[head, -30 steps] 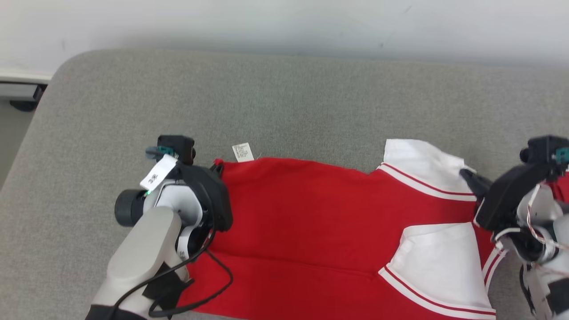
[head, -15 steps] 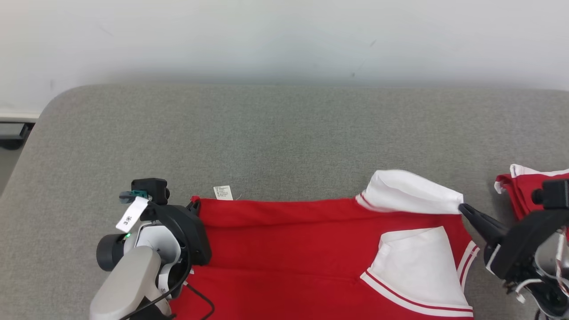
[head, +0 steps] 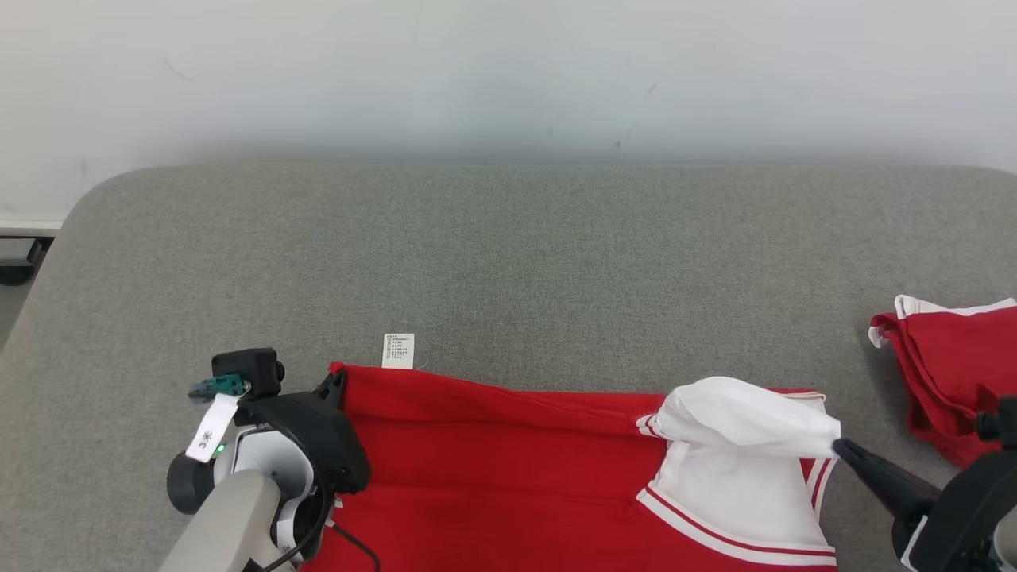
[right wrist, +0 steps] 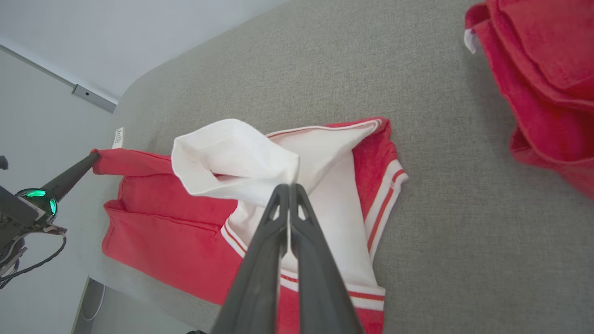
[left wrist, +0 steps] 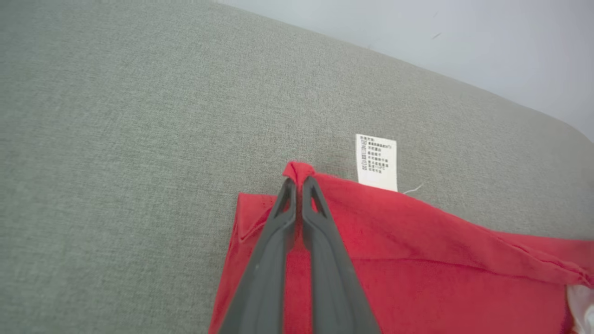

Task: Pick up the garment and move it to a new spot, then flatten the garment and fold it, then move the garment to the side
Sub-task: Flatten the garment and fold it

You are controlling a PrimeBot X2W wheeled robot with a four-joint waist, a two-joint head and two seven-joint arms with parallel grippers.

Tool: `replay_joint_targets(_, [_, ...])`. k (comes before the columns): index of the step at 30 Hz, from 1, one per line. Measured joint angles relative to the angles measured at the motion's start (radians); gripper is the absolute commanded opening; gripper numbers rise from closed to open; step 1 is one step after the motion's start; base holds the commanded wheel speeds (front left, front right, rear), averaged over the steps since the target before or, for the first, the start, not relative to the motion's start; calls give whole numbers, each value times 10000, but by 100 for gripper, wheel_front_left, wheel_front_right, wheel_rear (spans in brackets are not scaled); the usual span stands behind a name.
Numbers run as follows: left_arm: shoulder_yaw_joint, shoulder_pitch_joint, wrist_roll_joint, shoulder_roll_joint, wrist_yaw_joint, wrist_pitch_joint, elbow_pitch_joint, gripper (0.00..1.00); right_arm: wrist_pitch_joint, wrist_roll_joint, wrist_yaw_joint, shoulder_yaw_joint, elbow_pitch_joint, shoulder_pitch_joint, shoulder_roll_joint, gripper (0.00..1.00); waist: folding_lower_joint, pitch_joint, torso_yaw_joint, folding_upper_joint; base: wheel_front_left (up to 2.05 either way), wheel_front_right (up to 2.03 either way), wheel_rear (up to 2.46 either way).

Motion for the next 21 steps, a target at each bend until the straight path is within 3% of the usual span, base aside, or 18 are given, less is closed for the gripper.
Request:
replay_joint_targets(16, [224, 737, -343, 88, -105, -790, -155, 0, 1127, 418, -489, -35, -466, 1458, 36, 0, 0, -102, 108, 0, 0, 0, 0])
replay_joint_targets(21, [161, 892, -387, 86, -445, -949, -234, 0, 1486, 539, -621, -2, -529, 1934, -6, 0, -1, -148, 117, 0, 0, 0, 0])
